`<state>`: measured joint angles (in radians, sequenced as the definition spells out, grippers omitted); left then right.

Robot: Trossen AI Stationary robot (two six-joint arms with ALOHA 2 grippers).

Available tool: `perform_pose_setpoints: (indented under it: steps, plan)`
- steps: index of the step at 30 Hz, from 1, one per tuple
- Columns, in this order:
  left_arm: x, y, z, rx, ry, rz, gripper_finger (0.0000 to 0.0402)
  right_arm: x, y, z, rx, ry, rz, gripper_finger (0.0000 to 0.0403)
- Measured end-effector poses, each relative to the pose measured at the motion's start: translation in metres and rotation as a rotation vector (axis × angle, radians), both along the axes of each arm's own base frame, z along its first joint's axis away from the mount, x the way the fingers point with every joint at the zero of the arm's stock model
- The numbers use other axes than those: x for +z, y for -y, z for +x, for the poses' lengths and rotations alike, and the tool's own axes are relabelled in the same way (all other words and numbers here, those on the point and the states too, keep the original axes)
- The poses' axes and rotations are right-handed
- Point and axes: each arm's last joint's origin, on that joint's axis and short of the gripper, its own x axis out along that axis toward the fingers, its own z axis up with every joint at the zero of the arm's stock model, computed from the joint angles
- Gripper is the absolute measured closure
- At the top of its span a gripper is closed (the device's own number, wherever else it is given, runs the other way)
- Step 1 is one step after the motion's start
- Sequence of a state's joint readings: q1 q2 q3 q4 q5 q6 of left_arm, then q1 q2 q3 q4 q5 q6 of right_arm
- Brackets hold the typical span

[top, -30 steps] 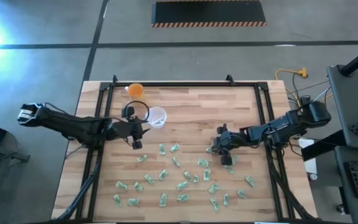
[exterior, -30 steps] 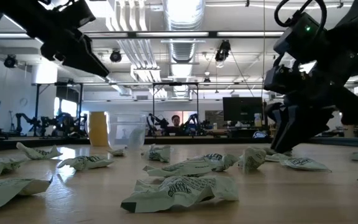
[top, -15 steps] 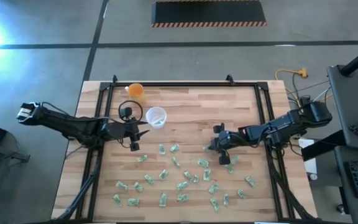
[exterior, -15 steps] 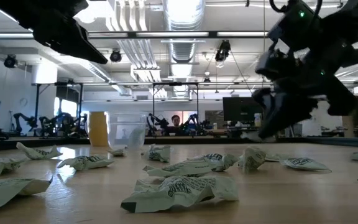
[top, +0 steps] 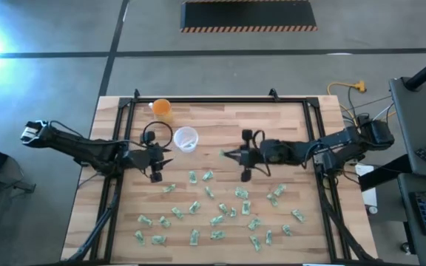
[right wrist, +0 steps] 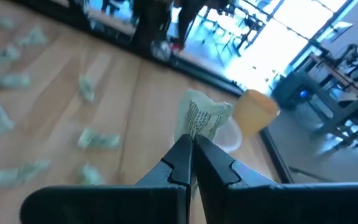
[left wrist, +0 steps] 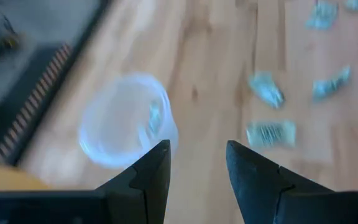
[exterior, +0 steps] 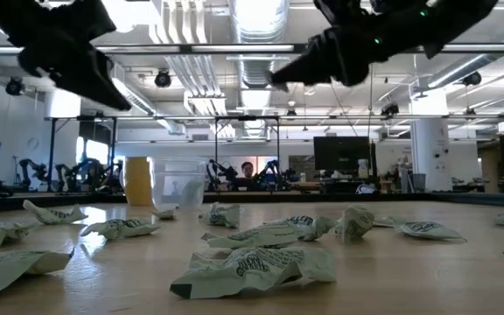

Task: Pick and place Stevia / Truvia into bins
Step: Put the stevia packet into the transparent container

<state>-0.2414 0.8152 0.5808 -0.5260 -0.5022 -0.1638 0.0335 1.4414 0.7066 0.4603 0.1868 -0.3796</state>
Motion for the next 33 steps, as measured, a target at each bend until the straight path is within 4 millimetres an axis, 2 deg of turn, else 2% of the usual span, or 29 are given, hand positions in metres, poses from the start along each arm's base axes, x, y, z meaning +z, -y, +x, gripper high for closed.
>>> perform_pose_setpoints:
  steps: [5, 12, 19, 26, 30, 33]
  plan:
    - [-0.011, 0.004, -0.007, 0.016, -0.078, -0.131, 0.0262, 0.014, 0.018, 0.017, 0.033, 0.049, 0.052, 0.0394]
    - [-0.017, 0.007, -0.006, 0.005, -0.110, -0.156, 0.0262, -0.005, 0.040, 0.072, 0.010, -0.016, 0.046, 0.0394]
    - [-0.018, 0.010, -0.009, -0.007, -0.126, -0.187, 0.0262, -0.021, 0.077, 0.122, -0.021, -0.055, 0.133, 0.0394]
    - [-0.018, 0.012, -0.010, -0.023, -0.128, -0.188, 0.0262, -0.036, 0.103, 0.147, -0.067, -0.132, 0.233, 0.0394]
    - [-0.019, 0.012, -0.010, -0.023, -0.129, -0.187, 0.0262, -0.047, 0.108, 0.155, -0.054, -0.168, 0.260, 0.0392]
    - [-0.019, 0.012, -0.010, -0.023, -0.129, -0.187, 0.0262, -0.048, 0.107, 0.156, -0.023, -0.183, 0.276, 0.0375]
